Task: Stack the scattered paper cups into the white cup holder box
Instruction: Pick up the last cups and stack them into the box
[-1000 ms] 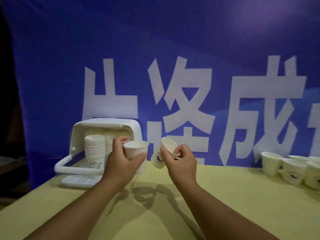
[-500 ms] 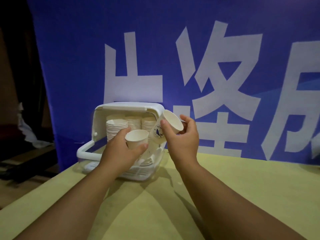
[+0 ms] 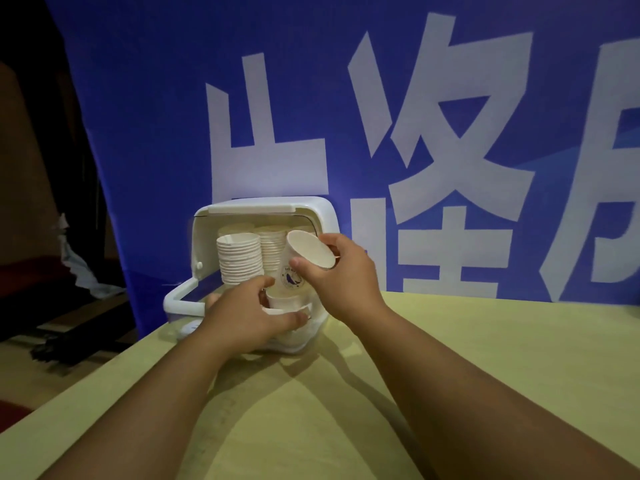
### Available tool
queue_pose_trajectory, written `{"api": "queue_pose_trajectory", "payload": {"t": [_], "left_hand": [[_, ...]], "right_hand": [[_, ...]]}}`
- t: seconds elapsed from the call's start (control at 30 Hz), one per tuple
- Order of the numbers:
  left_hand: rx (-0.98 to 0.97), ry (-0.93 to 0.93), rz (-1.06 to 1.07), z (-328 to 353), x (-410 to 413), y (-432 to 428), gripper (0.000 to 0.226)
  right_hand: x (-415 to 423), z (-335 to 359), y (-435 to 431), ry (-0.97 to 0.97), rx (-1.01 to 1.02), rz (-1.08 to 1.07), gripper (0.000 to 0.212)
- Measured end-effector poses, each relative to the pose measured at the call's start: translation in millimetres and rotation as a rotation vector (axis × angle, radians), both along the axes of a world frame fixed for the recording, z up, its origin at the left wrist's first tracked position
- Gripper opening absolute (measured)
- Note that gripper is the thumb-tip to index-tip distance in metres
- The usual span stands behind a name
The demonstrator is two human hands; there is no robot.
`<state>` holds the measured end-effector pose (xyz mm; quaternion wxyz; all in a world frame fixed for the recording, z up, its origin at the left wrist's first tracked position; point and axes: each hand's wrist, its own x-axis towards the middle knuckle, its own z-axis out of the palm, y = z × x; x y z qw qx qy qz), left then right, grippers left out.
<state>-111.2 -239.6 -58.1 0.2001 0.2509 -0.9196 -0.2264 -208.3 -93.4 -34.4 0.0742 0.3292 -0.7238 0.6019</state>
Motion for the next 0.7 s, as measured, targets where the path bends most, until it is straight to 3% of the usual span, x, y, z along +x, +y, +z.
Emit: {"api": "queue_pose_trajectory", "payload": {"t": [0.07,0.13,0.27,0.43,0.7], "left_hand": [[0.012,0.011,-0.01,1.2,1.7,2.7,0.079],[0.03,0.047,-0.019,1.1,2.1,3.6,0.1],[0.023,0.088,-0.035,2.5,5.3,6.6,0.119],[-0.049,0.049,-0.042,-1.5,4.2,2.2,0.099],[-0.004,0.057,-0.034,1.9,11.4,7.0,0.086]], "right_hand": [[0.9,-0.3,0.7,0.006,0.072,0.022,0.075],[2.3,1.7,2.4,-0.013,0.066,0.037,0.077],[3.3,1.0,-0.7,-0.025,0.06,0.004,0.056],[-0.6,-17.1,-6.1,0.018,0.215,-0.006,0.036],[-6.0,-30.7,-1.2,0.076,0.273,-0.051,0.031]]}}
